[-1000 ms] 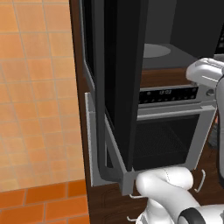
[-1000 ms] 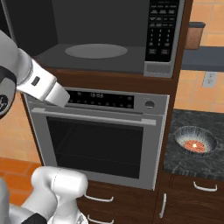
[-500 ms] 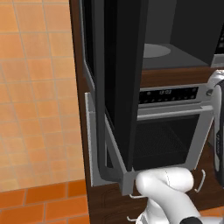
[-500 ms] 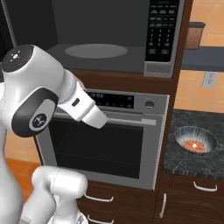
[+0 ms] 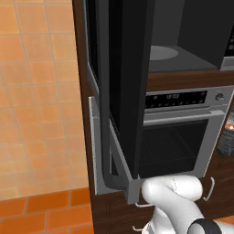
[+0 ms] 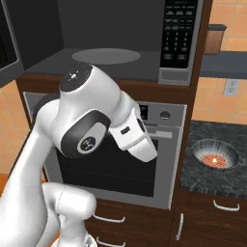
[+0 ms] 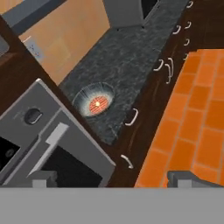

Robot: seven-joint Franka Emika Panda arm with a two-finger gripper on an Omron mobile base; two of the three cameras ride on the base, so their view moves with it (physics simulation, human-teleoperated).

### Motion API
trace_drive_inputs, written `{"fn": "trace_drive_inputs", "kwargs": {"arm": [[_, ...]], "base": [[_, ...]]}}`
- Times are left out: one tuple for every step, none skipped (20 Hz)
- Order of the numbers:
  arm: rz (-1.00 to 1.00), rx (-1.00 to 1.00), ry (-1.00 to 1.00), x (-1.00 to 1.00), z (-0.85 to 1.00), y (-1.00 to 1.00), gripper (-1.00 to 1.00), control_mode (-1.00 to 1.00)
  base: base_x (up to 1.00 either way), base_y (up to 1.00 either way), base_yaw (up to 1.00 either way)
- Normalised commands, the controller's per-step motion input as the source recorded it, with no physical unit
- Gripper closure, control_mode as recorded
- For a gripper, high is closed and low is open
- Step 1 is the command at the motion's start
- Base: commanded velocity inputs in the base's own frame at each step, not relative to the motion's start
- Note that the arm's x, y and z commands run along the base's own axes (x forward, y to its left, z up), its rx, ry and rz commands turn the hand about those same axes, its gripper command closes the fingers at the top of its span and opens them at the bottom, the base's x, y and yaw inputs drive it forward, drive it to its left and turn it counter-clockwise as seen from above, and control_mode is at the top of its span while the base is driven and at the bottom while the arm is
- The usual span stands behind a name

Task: Open the microwave, place the bowl with waffle inside the microwave, then close the microwave door and turn it on.

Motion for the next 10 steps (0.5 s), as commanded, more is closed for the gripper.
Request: {"fn": "trace_drive_inputs", "kwargs": {"arm": [[-0.25, 0.19, -0.02, -0.01, -0.09, -1.00, -1.00, -1.00], [-0.24, 0.20, -0.03, -0.04, -0.09, -1.00, -1.00, -1.00], [-0.23, 0.21, -0.05, -0.02, -0.10, -1.00, -1.00, -1.00], [-0.22, 0.23, -0.06, 0.00, -0.16, -1.00, -1.00, -1.00], [-0.18, 0.25, -0.08, 0.00, -0.24, -1.00, -1.00, -1.00], [-0.11, 0.29, -0.10, 0.00, -0.31, -1.00, -1.00, -1.00], [-0.06, 0.28, -0.12, 0.20, -0.36, -1.00, -1.00, -1.00], [-0.02, 0.27, -0.14, 0.33, -0.38, -1.00, -1.00, -1.00], [-0.01, 0.27, -0.18, 0.40, -0.36, -1.00, -1.00, -1.00], [0.00, 0.32, -0.16, 0.42, -0.41, -0.90, -1.00, -1.00]], "base": [[0.00, 0.00, 0.00], [0.00, 0.00, 0.00], [0.00, 0.00, 0.00], [0.00, 0.00, 0.00], [0.00, 0.00, 0.00], [0.00, 0.00, 0.00], [0.00, 0.00, 0.00], [0.00, 0.00, 0.00], [0.00, 0.00, 0.00], [0.00, 0.00, 0.00]]}}
